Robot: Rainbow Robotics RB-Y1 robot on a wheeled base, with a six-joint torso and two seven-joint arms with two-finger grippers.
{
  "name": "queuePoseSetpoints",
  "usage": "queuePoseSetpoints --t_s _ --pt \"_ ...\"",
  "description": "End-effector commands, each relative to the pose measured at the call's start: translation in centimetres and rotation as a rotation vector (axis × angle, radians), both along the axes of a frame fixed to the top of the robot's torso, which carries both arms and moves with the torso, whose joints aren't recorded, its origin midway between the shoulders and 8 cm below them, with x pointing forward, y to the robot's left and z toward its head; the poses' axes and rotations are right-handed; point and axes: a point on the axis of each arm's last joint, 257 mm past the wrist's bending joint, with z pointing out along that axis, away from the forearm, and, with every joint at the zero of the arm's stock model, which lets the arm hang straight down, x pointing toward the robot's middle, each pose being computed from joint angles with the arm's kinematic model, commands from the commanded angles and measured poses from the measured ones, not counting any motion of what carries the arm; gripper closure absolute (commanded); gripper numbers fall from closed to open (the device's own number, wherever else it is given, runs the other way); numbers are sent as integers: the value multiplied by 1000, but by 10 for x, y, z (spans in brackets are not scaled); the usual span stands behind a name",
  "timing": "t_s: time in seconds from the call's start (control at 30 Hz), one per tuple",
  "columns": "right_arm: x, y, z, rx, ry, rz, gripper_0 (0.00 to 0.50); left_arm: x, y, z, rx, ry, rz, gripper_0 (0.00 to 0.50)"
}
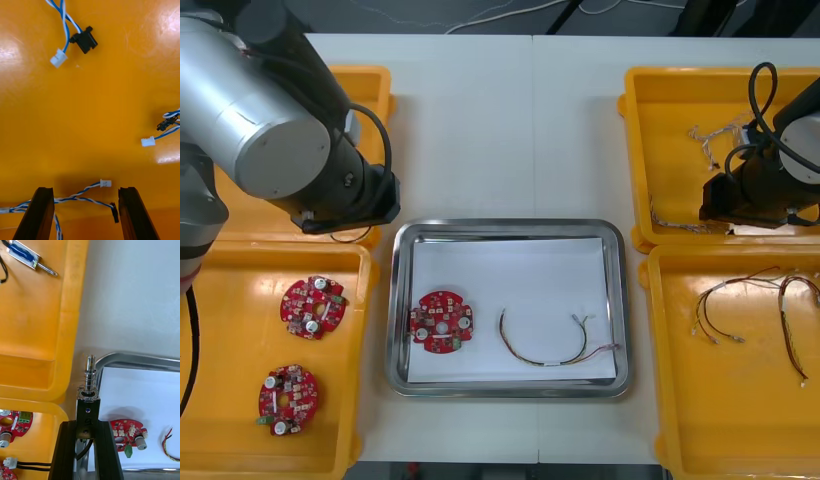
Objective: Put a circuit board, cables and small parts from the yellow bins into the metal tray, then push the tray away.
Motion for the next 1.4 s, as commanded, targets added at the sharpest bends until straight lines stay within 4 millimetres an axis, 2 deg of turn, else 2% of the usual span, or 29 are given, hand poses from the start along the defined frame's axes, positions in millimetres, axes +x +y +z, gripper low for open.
queuePoseSetpoints --t_s 0.03,0.4,0.7,0.77,0.8,0.83,0.87,0.9,0.93,1.0,1.13,1.4 --pt "13 7 11 -4 -33 -7 0 -9 -10 2 16 -14 -7 500" --pt "10 7 -3 0 -5 -19 0 -35 -25 -27 35 19 -52 500" --pt "7 9 -8 -3 7 -8 0 -37 -44 -50 13 -19 -69 500" --pt "8 12 -8 0 8 -5 86 -38 -47 -54 2 -18 -70 500" --pt "8 11 -7 1 8 -4 176 -39 -50 -57 -4 -19 -71 500" --pt "8 13 -7 4 9 -1 299 -39 -51 -59 -8 -21 -69 500" --pt "8 13 -6 5 10 0 379 -40 -52 -61 -8 -18 -68 500" --pt "7 13 -6 2 13 2 438 -41 -53 -64 -6 -18 -66 500" --pt "7 14 -6 -2 16 6 469 -42 -54 -65 -8 -17 -65 500" --pt "7 15 -4 -12 19 14 500 -44 -56 -69 -14 -15 -62 500" --pt "9 15 0 -32 18 28 500 -45 -63 -74 -33 -21 -67 500" --pt "22 16 26 -42 -20 42 500 -48 -79 -84 -73 -15 -64 500"
